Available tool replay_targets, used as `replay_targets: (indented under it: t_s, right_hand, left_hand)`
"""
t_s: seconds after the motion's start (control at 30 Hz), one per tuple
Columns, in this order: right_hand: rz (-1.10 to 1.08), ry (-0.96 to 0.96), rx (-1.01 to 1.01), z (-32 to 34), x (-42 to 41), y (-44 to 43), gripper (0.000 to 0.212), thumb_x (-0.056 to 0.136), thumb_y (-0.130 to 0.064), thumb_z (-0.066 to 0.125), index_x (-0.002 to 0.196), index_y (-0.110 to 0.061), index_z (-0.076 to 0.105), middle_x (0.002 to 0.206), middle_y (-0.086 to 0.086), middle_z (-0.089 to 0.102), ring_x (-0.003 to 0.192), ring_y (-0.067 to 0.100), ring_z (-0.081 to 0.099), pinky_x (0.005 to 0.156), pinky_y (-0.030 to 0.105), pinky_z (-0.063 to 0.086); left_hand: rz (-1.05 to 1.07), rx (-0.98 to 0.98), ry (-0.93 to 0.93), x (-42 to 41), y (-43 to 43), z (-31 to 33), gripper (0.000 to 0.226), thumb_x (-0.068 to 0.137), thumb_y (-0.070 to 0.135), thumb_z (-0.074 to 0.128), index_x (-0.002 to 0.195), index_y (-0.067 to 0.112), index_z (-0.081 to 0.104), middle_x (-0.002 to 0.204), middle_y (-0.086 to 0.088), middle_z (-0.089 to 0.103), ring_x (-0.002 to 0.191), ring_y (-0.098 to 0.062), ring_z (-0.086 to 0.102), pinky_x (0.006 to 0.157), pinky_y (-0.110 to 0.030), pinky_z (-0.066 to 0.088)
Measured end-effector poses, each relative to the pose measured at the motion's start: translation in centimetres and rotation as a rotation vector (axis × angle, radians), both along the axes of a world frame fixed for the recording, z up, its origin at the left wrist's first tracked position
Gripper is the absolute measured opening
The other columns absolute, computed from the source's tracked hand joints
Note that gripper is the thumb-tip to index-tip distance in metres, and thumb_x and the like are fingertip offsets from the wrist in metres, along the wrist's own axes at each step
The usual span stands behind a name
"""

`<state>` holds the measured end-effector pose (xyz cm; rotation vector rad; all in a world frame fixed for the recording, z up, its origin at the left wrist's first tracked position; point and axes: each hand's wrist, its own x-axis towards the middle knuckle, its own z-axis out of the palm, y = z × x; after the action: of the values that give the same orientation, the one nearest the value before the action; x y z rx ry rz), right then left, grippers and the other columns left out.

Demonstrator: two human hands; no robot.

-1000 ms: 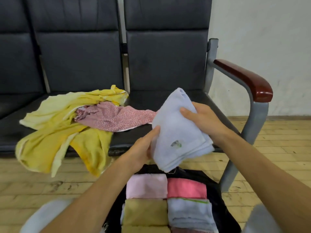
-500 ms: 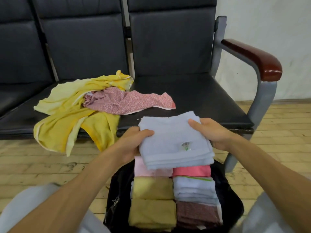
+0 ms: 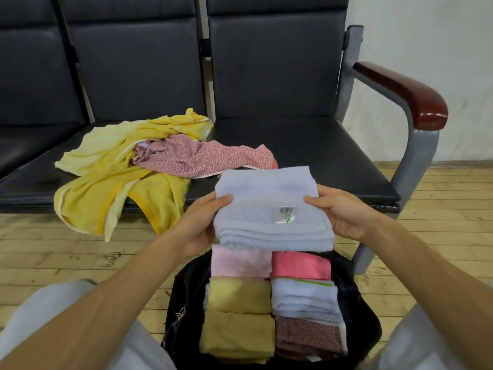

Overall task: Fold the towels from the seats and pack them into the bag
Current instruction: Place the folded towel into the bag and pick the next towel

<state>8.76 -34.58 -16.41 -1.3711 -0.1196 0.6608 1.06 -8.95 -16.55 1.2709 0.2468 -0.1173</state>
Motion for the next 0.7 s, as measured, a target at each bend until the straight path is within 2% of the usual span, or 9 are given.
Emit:
replay_targets:
  t_s: [0.1,0.17,0.23,0.33,0.4,0.43,0.53,0.6,0.7]
  right_hand:
    - [-0.009,-0.077,0.047,0.3,-0.1,-0.2,0.037,0.097,-0.003,0.050,0.129,-0.018,0.058,0.120,0.006,0.070,0.108,0.026,0.068,0.079,0.035,0.060]
    - [-0.029,-0.124,0.049,0.6,-0.2,-0.4,0.034,0.096,0.001,0.050,0.124,-0.015,0.062,0.114,0.008,0.072,0.100,0.023,0.071,0.074,0.031,0.060]
    - [-0.051,-0.162,0.025,0.9,-0.1,-0.5,0.032,0.096,0.004,0.047,0.118,-0.009,0.065,0.108,0.012,0.072,0.090,0.021,0.072,0.070,0.029,0.060]
    - [-0.066,-0.108,0.064,0.8,0.2,-0.8,0.038,0.095,-0.003,0.037,0.124,0.003,0.061,0.112,0.021,0.064,0.100,0.031,0.062,0.080,0.038,0.058]
    - [-0.070,-0.035,0.094,0.5,0.4,-1.0,0.043,0.094,-0.016,0.036,0.123,0.008,0.057,0.112,0.023,0.056,0.105,0.037,0.053,0.085,0.042,0.054]
    - [-0.073,-0.019,0.074,0.4,0.5,-0.8,0.042,0.095,-0.026,0.040,0.119,0.003,0.059,0.111,0.022,0.053,0.104,0.037,0.050,0.086,0.043,0.050]
    - [-0.054,-0.015,-0.068,-0.2,0.6,-0.2,0.041,0.086,-0.048,0.065,0.084,-0.008,0.059,0.091,0.016,0.047,0.087,0.032,0.047,0.081,0.039,0.045]
    - [-0.030,-0.064,-0.170,-0.6,0.4,0.2,0.031,0.074,-0.036,0.074,0.068,-0.014,0.053,0.073,0.009,0.046,0.072,0.021,0.046,0.065,0.029,0.046]
    - [0.006,-0.061,-0.152,-0.8,0.5,-0.1,0.025,0.072,-0.001,0.076,0.084,-0.011,0.057,0.081,0.006,0.059,0.073,0.017,0.060,0.057,0.025,0.053]
  left_hand:
    - [-0.063,-0.036,-0.074,0.2,0.6,-0.3,0.034,0.092,0.013,0.057,0.124,0.025,0.060,0.119,-0.001,0.070,0.105,-0.020,0.068,0.088,-0.037,0.055]
    - [-0.093,-0.033,-0.110,0.4,1.0,-0.3,0.039,0.086,0.012,0.060,0.123,0.026,0.061,0.119,-0.002,0.069,0.105,-0.020,0.067,0.090,-0.037,0.053]
    - [-0.079,-0.003,-0.118,0.6,1.3,-0.1,0.030,0.088,0.005,0.057,0.111,0.021,0.067,0.106,-0.005,0.073,0.092,-0.020,0.068,0.079,-0.032,0.055]
    - [-0.016,0.052,-0.056,0.7,1.1,0.1,0.034,0.090,-0.006,0.039,0.081,0.014,0.066,0.074,-0.002,0.067,0.068,-0.016,0.060,0.054,-0.022,0.051]
    - [-0.014,0.045,-0.023,0.8,1.1,0.1,0.032,0.084,0.000,0.035,0.068,0.014,0.059,0.067,-0.001,0.058,0.063,-0.016,0.052,0.049,-0.022,0.044]
    - [-0.036,0.037,-0.012,0.9,1.2,0.0,0.026,0.081,0.007,0.037,0.066,0.014,0.056,0.068,-0.001,0.054,0.063,-0.016,0.049,0.049,-0.023,0.041]
    - [-0.122,0.040,-0.024,0.9,0.9,-0.2,0.012,0.075,0.018,0.061,0.067,0.015,0.053,0.073,-0.002,0.053,0.068,-0.017,0.052,0.055,-0.025,0.044]
    - [-0.139,0.095,-0.063,1.0,0.7,-0.7,0.016,0.070,0.011,0.073,0.073,0.016,0.058,0.083,-0.004,0.059,0.076,-0.017,0.059,0.060,-0.026,0.049]
    - [-0.104,0.174,-0.071,1.1,0.4,-1.5,0.051,0.067,-0.007,0.077,0.108,0.021,0.066,0.111,-0.010,0.064,0.097,-0.022,0.066,0.074,-0.032,0.057]
